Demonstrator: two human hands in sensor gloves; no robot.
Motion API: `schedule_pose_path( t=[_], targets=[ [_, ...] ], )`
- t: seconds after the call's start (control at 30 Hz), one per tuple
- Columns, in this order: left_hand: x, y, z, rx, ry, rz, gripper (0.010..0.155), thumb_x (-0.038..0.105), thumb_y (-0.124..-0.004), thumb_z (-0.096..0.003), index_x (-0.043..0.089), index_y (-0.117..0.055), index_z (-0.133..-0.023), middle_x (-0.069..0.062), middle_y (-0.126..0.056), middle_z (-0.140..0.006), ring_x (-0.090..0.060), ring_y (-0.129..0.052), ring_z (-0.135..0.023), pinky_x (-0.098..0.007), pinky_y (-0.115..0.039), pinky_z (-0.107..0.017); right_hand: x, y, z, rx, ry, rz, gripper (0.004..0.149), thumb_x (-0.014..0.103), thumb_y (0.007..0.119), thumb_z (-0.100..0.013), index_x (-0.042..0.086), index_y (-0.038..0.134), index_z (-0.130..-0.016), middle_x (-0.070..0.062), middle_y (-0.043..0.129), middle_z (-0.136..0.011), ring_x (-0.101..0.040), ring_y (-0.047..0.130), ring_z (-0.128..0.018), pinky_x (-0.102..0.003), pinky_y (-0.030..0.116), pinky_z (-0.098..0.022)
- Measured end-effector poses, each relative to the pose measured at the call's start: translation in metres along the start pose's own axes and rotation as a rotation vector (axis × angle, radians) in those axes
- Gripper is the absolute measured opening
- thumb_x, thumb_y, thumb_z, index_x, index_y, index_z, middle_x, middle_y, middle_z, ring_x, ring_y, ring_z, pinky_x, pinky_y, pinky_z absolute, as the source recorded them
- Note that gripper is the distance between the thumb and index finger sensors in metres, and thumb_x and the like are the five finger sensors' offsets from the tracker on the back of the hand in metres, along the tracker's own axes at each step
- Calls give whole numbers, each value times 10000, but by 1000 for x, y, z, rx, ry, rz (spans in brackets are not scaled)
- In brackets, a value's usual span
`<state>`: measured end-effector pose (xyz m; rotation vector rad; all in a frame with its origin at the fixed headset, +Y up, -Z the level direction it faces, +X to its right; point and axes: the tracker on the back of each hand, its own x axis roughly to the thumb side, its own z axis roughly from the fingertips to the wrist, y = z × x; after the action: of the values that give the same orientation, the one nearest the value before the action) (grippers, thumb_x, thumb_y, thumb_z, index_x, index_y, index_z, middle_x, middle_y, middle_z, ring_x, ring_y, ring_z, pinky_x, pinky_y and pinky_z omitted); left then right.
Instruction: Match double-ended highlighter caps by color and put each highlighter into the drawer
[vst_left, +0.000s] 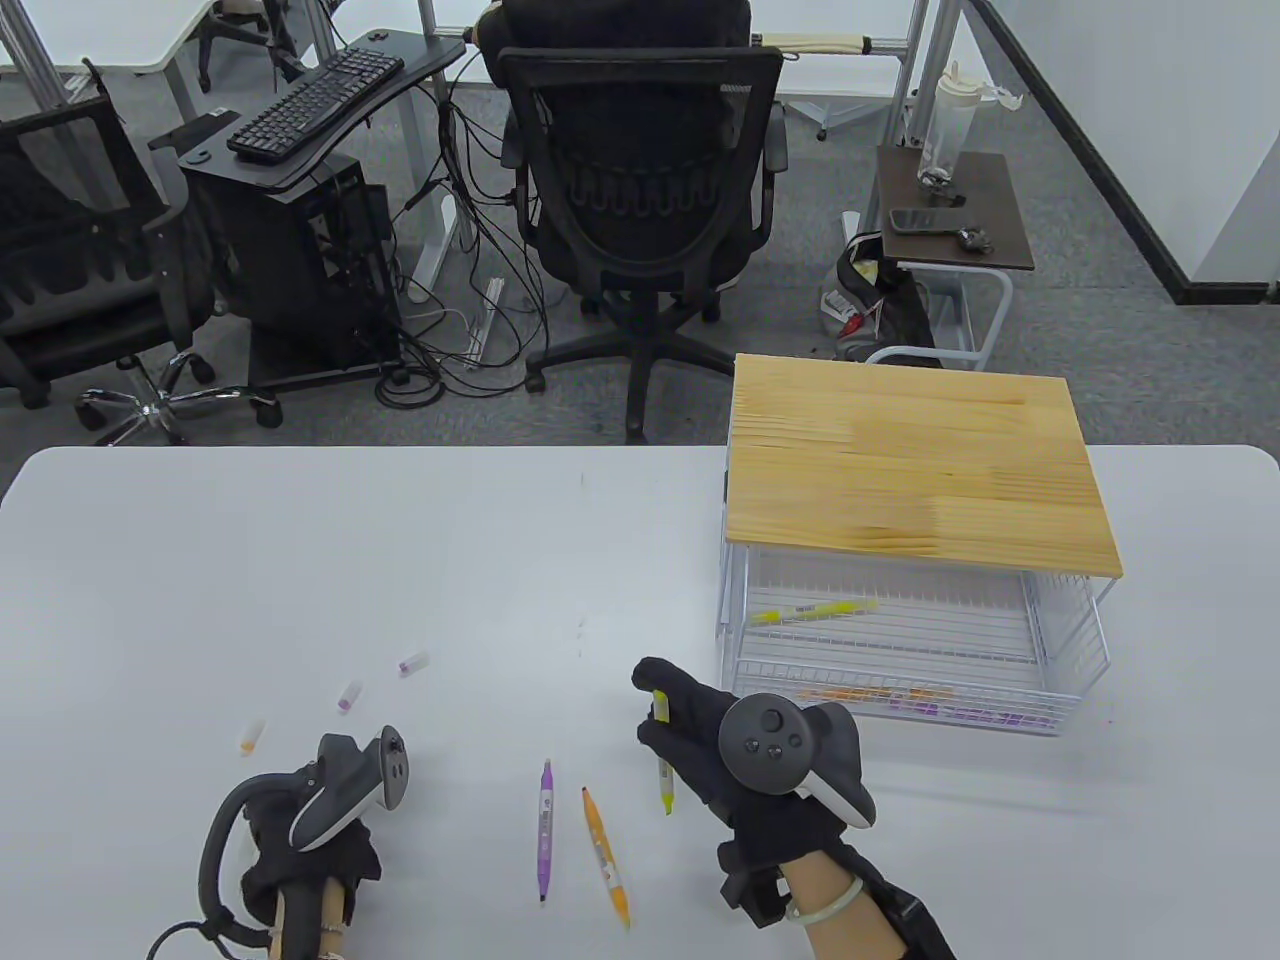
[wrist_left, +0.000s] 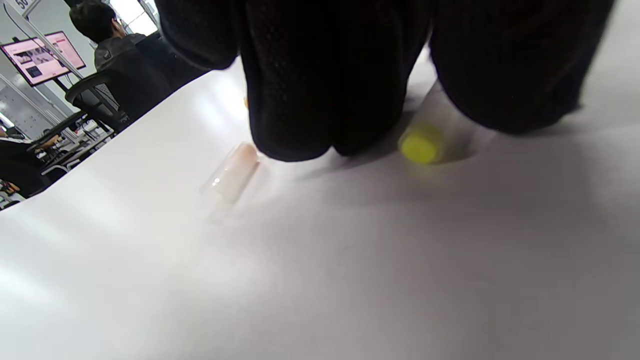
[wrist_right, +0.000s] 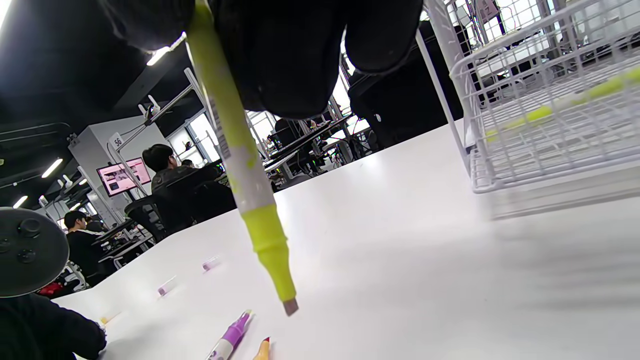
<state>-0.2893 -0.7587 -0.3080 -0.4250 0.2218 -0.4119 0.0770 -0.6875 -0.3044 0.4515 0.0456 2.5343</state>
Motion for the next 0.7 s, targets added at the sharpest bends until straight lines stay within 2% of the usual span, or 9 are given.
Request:
schedule_pose_path(
  t=[0.33, 0.53, 0.7],
  targets=[
    [3, 0, 0, 26, 5, -6, 633, 435, -880, -327, 183, -802, -903, 24, -1008, -673, -133, -1050, -545, -472, -703, -659, -1, 13, -5, 36, 16, 32, 570, 535, 612, -667, 474, 308, -1145, 170, 734, -1022, -106, 853, -837, -444, 586, -856],
    [0, 5, 4, 46, 12, 18, 594, 444, -848, -379, 221, -779, -925, 75, -1010, -724, -113, -1042, -598, -497, -671, -679, -2, 19, -8, 63, 22, 30, 556, 541, 594, -667, 434, 333, -1146, 167, 755, -1004, -94, 874, -827, -417, 594, -864],
    [2, 26, 18, 174, -23, 112, 573, 378, -774, -445, 189, -719, -983, 11, -976, -794, -183, -1015, -649, -540, -653, -673, -5, 21, -11, 88, 27, 2, 508, 547, 560, -668, 363, 406, -1116, 164, 793, -964, -81, 905, -795, -376, 621, -856]
  ],
)
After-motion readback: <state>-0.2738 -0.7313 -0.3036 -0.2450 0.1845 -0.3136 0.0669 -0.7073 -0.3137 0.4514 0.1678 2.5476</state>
